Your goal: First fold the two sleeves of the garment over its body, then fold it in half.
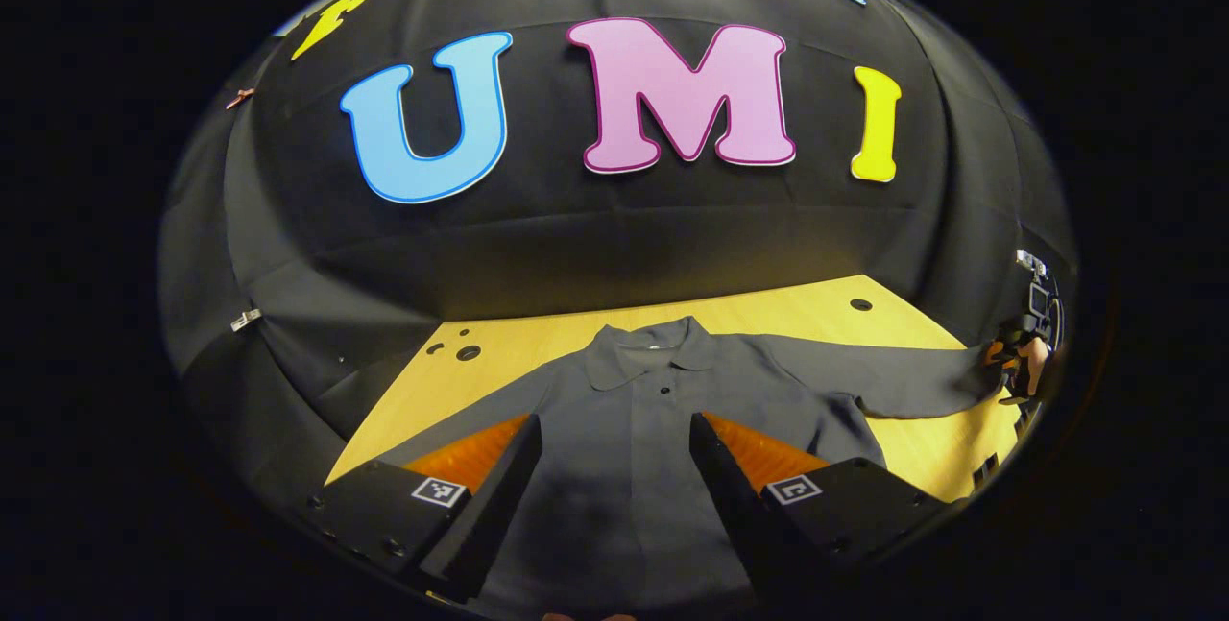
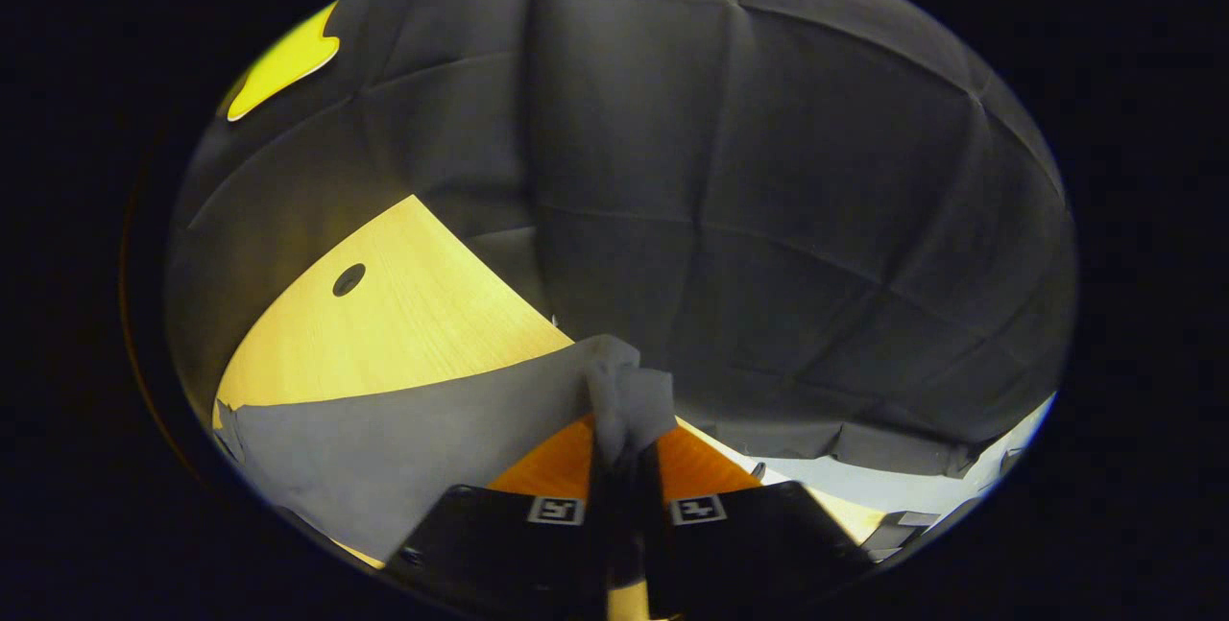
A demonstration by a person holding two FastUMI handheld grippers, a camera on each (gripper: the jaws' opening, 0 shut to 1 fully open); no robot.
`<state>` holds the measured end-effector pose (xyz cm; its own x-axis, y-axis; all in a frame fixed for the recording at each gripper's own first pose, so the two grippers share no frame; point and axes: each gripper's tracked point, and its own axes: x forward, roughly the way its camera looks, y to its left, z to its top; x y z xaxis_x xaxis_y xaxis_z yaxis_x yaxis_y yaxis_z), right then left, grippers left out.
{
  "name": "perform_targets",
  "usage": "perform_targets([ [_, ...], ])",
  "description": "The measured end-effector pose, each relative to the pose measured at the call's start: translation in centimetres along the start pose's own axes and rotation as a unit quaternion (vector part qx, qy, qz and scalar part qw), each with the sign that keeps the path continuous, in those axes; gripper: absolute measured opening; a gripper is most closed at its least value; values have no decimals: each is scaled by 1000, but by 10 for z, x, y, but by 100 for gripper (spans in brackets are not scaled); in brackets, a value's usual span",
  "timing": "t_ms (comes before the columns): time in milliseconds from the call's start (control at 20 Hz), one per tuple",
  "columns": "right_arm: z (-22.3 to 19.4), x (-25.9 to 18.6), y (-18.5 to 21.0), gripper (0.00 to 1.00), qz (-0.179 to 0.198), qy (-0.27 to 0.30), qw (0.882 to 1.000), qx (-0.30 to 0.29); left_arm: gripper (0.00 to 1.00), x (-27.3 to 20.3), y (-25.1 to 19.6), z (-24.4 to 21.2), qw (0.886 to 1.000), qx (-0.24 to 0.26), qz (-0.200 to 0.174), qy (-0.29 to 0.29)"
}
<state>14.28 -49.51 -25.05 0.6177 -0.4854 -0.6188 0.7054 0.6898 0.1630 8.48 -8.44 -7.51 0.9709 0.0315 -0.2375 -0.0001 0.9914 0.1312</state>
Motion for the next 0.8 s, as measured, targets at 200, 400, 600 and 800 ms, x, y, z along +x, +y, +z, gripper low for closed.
perform_targets([
  [200, 10, -17, 24, 5, 44, -20, 997, -61, 98, -7, 3, -8, 1000, -21, 1, 10],
  [400, 35, -44, 41, 5, 64, -43, 994, -80, 98, -16, 8, -10, 999, -39, 3, 7],
  [600, 71, -99, 62, 5, 101, -83, 987, -91, 98, -23, 22, -9, 999, -52, 13, -6],
  [800, 103, -157, 88, 5, 148, -116, 975, -120, 98, -30, 39, -20, 997, -70, 27, -5],
])
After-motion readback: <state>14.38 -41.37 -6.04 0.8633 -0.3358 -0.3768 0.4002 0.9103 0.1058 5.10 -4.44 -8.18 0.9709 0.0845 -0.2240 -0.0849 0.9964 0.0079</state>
